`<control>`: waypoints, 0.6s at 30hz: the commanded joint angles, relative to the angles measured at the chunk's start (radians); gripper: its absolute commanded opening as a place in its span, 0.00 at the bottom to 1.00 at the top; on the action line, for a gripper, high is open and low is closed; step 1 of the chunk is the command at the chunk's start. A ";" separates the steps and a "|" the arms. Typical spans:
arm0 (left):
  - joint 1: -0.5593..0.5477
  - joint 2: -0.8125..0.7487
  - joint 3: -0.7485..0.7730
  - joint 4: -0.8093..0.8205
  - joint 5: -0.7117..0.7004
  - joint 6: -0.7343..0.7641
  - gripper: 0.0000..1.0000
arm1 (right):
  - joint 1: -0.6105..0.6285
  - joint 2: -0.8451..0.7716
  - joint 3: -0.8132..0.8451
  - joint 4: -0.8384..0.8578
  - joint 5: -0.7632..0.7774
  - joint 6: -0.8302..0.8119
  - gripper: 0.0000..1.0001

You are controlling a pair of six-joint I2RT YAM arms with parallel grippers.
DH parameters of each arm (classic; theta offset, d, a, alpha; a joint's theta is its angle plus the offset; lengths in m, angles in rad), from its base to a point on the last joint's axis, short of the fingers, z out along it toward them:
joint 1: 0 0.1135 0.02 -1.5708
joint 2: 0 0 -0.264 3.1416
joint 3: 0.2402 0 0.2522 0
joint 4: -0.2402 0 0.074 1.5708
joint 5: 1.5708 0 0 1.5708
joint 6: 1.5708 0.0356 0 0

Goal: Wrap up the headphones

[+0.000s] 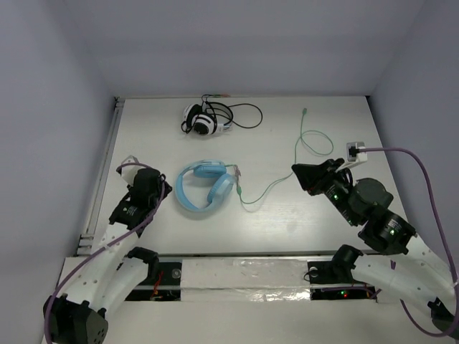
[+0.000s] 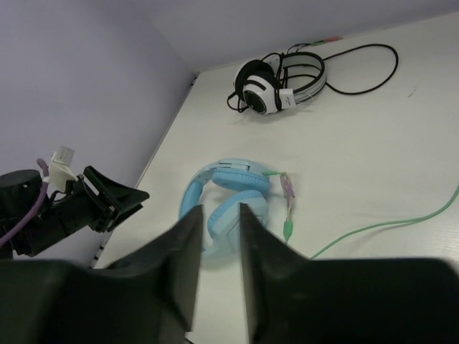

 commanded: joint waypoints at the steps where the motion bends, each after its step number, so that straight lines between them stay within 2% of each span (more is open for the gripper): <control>1: -0.038 -0.015 -0.038 0.072 -0.083 -0.087 0.41 | 0.001 0.024 -0.002 0.046 -0.056 0.000 0.37; 3: -0.069 0.006 -0.044 0.055 -0.112 -0.107 0.49 | 0.001 0.030 -0.009 0.059 -0.072 0.003 0.54; 6: -0.144 0.032 -0.053 0.015 -0.175 -0.152 0.54 | 0.001 0.044 -0.034 0.091 -0.090 0.005 0.62; 7: -0.158 0.035 -0.058 0.006 -0.193 -0.160 0.54 | 0.001 0.054 -0.032 0.092 -0.101 -0.001 0.62; 8: -0.169 0.043 -0.072 0.012 -0.198 -0.165 0.59 | 0.001 0.067 -0.020 0.088 -0.109 -0.004 0.62; 10: -0.180 0.060 -0.086 0.033 -0.184 -0.159 0.63 | 0.001 0.103 -0.011 0.088 -0.119 -0.015 0.62; 18: -0.198 0.216 -0.141 0.170 -0.123 -0.148 0.62 | 0.001 0.176 0.012 0.109 -0.156 -0.026 0.62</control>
